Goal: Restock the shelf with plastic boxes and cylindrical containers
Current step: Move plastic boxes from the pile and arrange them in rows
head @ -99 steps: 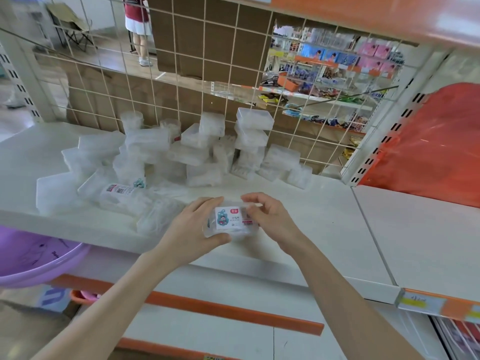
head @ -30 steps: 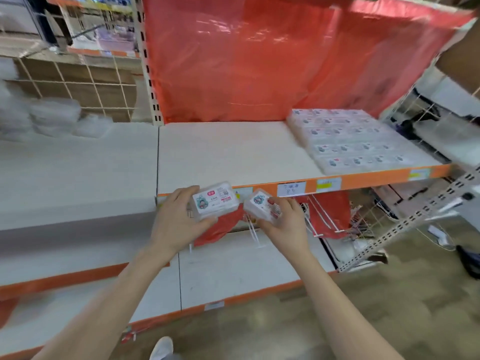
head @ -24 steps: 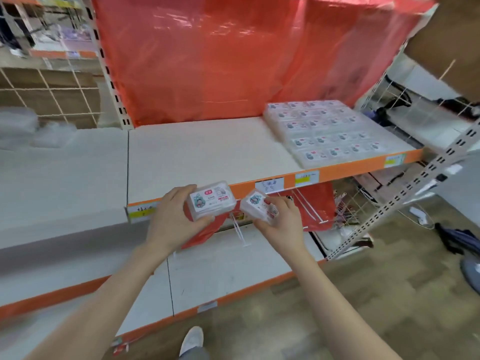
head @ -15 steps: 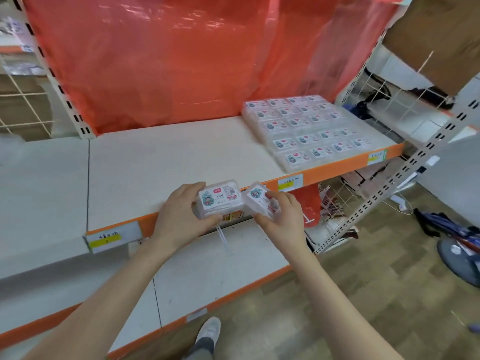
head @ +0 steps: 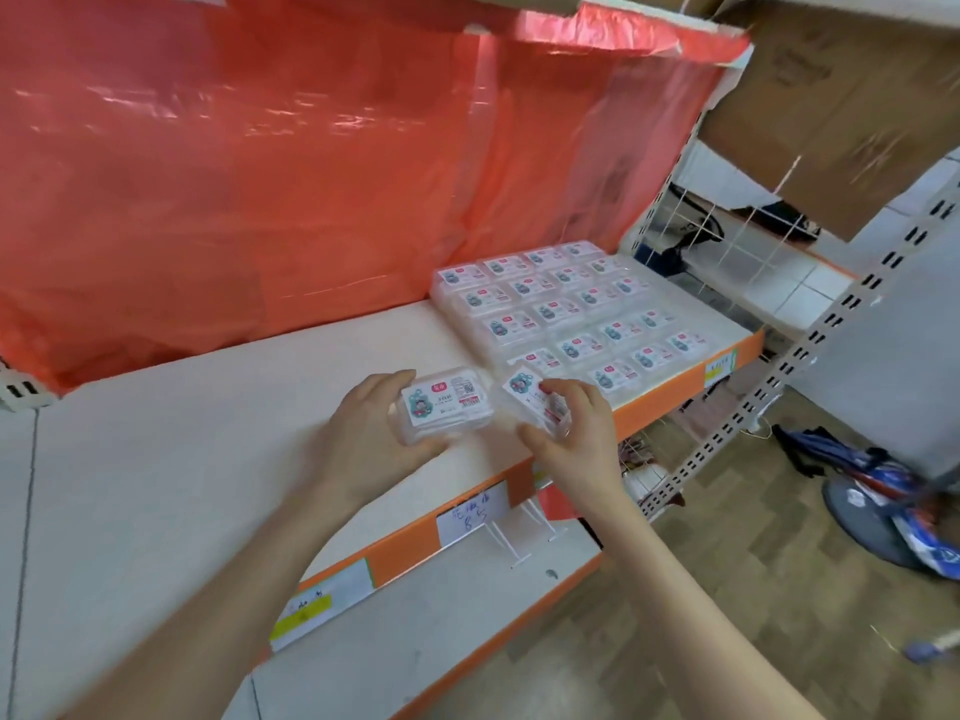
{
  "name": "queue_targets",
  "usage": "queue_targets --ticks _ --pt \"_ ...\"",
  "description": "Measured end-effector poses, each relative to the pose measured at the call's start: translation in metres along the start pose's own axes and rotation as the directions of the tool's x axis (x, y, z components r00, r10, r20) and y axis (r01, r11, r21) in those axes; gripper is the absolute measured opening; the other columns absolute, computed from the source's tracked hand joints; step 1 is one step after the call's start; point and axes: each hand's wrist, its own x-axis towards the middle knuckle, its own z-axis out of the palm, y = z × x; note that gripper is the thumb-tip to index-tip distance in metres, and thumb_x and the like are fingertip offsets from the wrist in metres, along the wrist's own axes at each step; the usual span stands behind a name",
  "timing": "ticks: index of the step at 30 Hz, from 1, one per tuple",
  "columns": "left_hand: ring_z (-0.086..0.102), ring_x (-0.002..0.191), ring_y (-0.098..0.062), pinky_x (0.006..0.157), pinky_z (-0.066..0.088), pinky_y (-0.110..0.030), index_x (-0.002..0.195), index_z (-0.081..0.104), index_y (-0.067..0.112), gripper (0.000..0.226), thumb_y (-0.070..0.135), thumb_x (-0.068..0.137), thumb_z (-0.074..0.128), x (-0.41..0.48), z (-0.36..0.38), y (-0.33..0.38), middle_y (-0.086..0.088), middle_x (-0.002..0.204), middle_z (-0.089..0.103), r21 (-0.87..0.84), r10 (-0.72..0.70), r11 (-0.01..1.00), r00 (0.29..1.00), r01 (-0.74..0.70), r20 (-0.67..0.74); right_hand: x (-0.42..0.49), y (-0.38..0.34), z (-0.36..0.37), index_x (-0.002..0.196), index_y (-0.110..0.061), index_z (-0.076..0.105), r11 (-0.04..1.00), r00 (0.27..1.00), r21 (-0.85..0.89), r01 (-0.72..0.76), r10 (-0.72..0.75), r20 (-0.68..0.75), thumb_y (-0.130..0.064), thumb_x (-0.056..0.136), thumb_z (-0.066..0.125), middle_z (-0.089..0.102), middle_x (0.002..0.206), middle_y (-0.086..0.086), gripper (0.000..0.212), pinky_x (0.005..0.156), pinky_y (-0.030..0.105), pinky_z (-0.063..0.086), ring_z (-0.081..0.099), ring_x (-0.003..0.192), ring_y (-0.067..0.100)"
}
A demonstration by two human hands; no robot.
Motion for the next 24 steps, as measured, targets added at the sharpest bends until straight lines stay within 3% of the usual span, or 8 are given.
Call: queue_targets --ticks 7,11,18,24 --pt "0.046 0.120 -0.020 0.096 0.028 -0.020 0.129 0.050 0.009 0.072 0.026 0.066 0.082 0.028 0.022 0.007 -0.005 0.130 0.052 0.003 -0.009 1.000 0.999 0.009 0.033 0.035 0.029 -0.007 0.116 -0.012 0.058 1.000 1.000 -0.007 -0.019 0.018 -0.005 -0.012 0.071 0.073 0.053 0.119 0.005 0.048 0.086 0.017 0.027 0.043 0.113 0.018" --pt "0.048 0.118 -0.020 0.096 0.028 -0.019 0.128 0.052 0.008 0.071 0.025 0.065 0.082 0.040 0.041 0.016 -0.006 0.128 0.054 0.031 -0.013 0.999 1.000 0.013 0.017 0.059 0.049 -0.011 0.115 -0.015 0.059 0.999 1.000 0.035 -0.003 0.003 0.001 -0.011 0.069 0.073 0.050 0.111 -0.004 0.048 0.078 0.004 0.025 0.038 0.103 0.007" --pt "0.051 0.114 -0.022 0.091 0.030 -0.017 0.125 0.055 0.011 0.069 0.023 0.063 0.083 0.064 0.077 0.047 -0.005 0.124 0.056 0.056 -0.094 0.993 0.990 0.100 -0.106 0.115 0.090 -0.030 0.114 -0.012 0.060 0.993 0.989 0.054 0.101 -0.106 0.099 -0.014 0.069 0.075 0.055 0.115 0.005 0.048 0.081 0.011 0.024 0.046 0.110 0.019" --pt "0.047 0.120 -0.020 0.099 0.032 -0.025 0.130 0.050 0.011 0.075 0.027 0.065 0.082 0.080 0.119 0.079 -0.004 0.131 0.051 0.084 -0.164 0.981 0.978 0.175 -0.128 0.154 0.126 -0.048 0.114 -0.012 0.059 0.981 0.966 0.089 0.171 -0.185 0.183 -0.013 0.070 0.075 0.054 0.119 0.005 0.047 0.082 0.010 0.025 0.046 0.111 0.020"
